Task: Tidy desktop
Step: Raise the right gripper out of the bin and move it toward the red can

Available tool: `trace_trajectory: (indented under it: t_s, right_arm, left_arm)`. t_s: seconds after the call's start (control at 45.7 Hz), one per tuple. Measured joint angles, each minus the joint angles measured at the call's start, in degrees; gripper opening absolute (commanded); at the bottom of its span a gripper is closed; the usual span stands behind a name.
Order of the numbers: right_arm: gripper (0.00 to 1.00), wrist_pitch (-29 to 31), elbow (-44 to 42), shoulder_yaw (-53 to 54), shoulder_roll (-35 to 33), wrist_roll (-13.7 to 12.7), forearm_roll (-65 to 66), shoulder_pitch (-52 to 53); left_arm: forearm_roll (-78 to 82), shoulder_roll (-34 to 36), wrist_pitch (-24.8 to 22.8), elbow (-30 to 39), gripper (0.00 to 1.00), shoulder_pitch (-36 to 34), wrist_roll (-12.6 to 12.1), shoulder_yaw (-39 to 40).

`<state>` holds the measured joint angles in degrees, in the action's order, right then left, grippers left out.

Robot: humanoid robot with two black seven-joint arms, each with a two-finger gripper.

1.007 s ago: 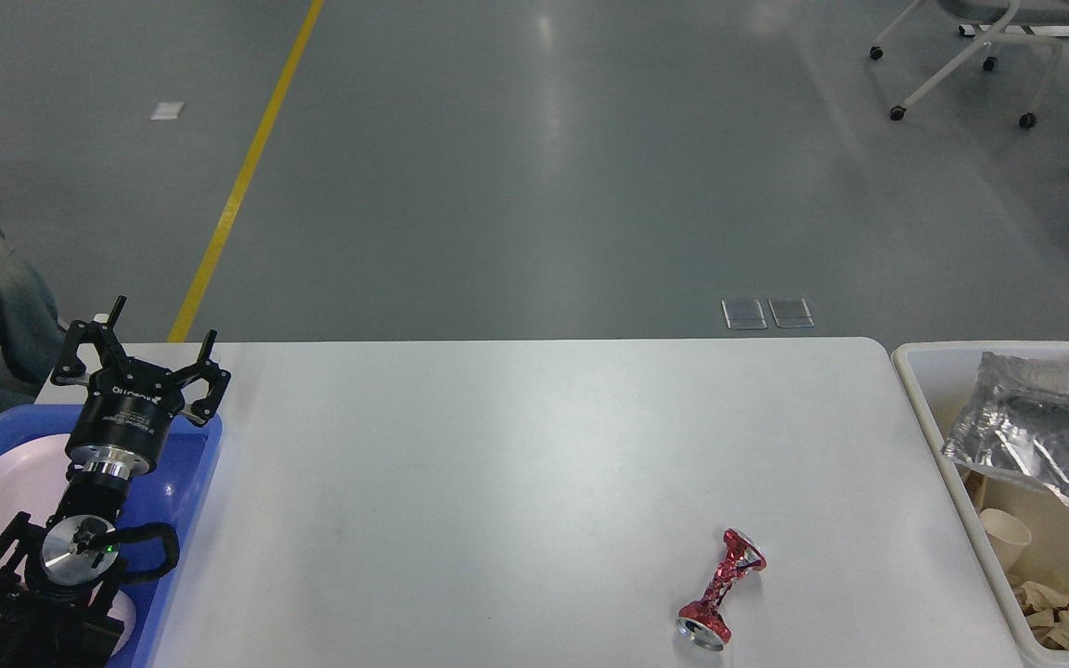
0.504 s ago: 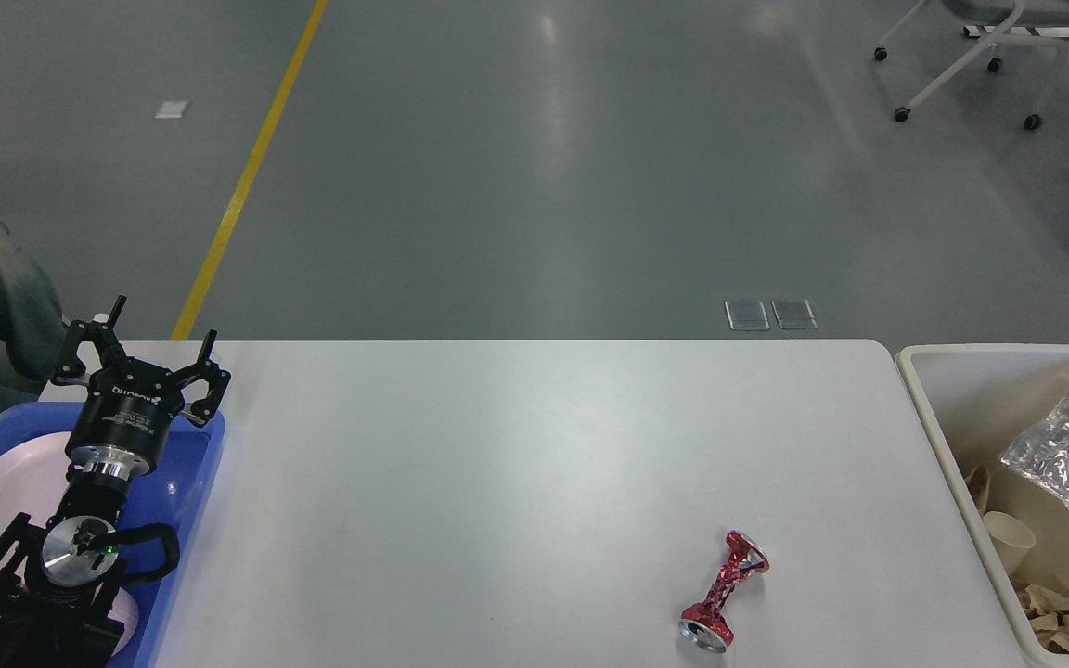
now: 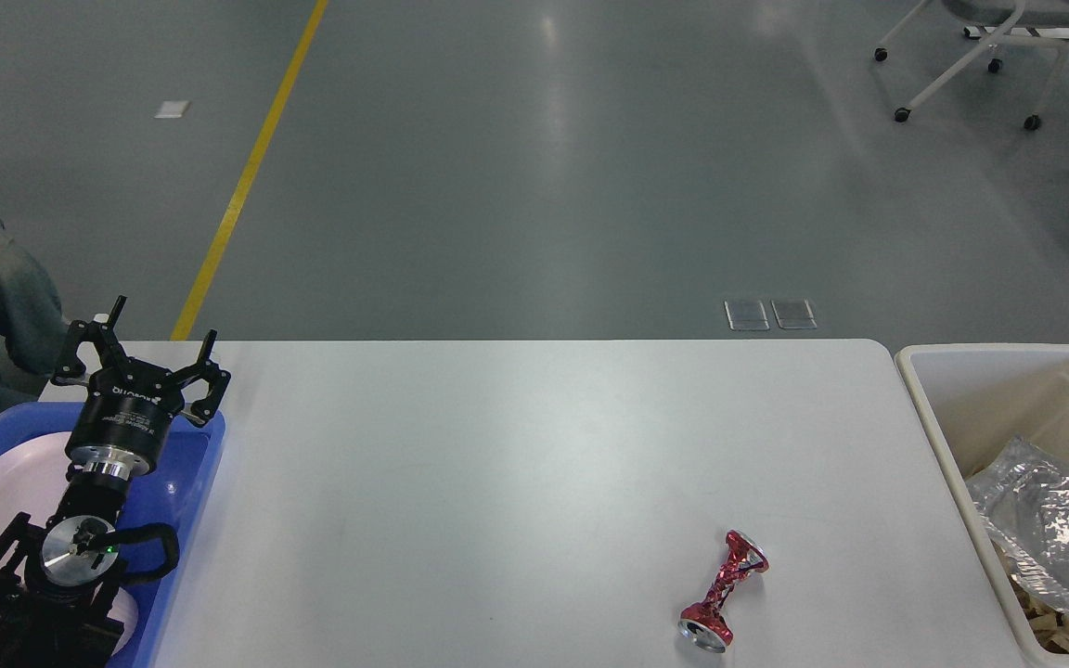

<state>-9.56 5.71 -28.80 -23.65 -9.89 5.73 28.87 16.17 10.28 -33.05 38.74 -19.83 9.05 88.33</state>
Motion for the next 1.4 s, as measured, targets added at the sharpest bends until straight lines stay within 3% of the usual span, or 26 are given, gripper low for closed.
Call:
trace_trajectory:
  t_s: [0.328, 0.438, 0.46, 0.482, 0.701, 1.007, 1.204, 1.402]
  right_arm:
    - [0.02, -0.4, 0.0, 1.9, 2.9, -1.2, -1.7, -0.1]
    - [0.69, -1.1, -0.1, 1.9, 3.1, -1.2, -1.8, -0.6]
    - [0.96, -1.6, -0.1, 1.8, 3.1, -1.2, -1.8, -0.8]
    - [1.0, -3.8, -0.1, 1.6, 3.1, -1.2, -1.8, -1.2]
    - [1.0, -9.0, 0.8, 1.2, 3.2, -1.0, -1.5, -1.5]
    - [1.0, -5.8, 4.9, -0.5, 0.2, -0.6, 0.7, 3.2]
    - [1.0, 9.0, 14.4, -3.4, -6.9, -1.1, 10.6, 15.2]
    - [1.0, 29.6, 21.8, -3.8, -11.2, -1.2, 21.8, 29.3]
  left_arm:
    - [0.0, 0.0, 0.0, 0.0, 0.96, 0.0, 0.0, 0.0]
    - [0.0, 0.0, 0.0, 0.0, 0.96, 0.0, 0.0, 0.0]
    - [0.0, 0.0, 0.0, 0.0, 0.96, 0.0, 0.0, 0.0]
    - [0.0, 0.0, 0.0, 0.0, 0.96, 0.0, 0.0, 0.0]
    - [0.0, 0.0, 0.0, 0.0, 0.96, 0.0, 0.0, 0.0]
    - [0.0, 0.0, 0.0, 0.0, 0.96, 0.0, 0.0, 0.0]
    - [0.0, 0.0, 0.0, 0.0, 0.96, 0.0, 0.0, 0.0]
    - [0.0, 0.0, 0.0, 0.0, 0.96, 0.0, 0.0, 0.0]
